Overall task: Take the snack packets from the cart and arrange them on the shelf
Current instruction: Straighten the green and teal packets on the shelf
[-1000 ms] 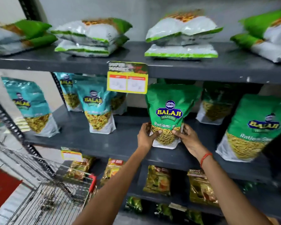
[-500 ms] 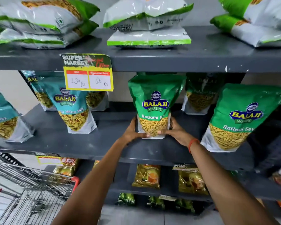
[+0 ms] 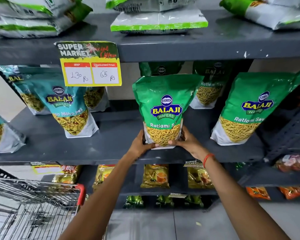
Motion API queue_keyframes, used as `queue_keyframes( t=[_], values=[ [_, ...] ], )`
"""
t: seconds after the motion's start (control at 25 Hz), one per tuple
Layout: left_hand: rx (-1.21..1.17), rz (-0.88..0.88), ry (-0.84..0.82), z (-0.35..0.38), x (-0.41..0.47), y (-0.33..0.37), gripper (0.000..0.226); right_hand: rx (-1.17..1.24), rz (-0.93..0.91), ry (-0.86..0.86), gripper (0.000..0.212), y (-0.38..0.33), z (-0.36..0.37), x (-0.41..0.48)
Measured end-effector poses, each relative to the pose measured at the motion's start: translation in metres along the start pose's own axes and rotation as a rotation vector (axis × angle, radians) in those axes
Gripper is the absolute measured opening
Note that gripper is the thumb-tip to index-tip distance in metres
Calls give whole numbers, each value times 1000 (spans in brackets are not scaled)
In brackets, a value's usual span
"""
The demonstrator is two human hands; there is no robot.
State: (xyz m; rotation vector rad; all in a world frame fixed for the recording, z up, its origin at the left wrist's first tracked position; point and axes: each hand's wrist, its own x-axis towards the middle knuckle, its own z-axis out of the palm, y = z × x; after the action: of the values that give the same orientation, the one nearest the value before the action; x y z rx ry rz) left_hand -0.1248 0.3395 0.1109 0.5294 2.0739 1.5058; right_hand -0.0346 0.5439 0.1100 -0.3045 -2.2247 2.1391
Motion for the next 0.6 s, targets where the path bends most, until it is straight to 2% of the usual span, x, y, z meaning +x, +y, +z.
queue_keyframes(
  t=[0.12,0.16,0.24,0.32,0.36,0.44,0.52,0.6],
  values=[
    [7,16,-23,-1,-7,10,88,-17,6,-1,91,-10,4,-6],
    [22,42,-21,-1,-11,12,93,-7,1,73,97,-14,9,-11],
    [73,118,49,3,-22,19,99,-49,-97,411,90,-24,29,-27],
    [189,245,219,7,-36,30,89,-226,-379,771,67,-35,57,-39],
    [261,336,315,7,-44,35,83,-334,-542,862,56,-42,72,-41],
    [374,513,479,0,-57,45,73,-464,-752,861,42,-59,106,-33],
    [434,591,602,-18,-66,49,67,-489,-799,802,39,-75,143,-21],
    [486,578,706,-48,-71,44,65,-469,-799,757,37,-83,178,-7]
  ],
)
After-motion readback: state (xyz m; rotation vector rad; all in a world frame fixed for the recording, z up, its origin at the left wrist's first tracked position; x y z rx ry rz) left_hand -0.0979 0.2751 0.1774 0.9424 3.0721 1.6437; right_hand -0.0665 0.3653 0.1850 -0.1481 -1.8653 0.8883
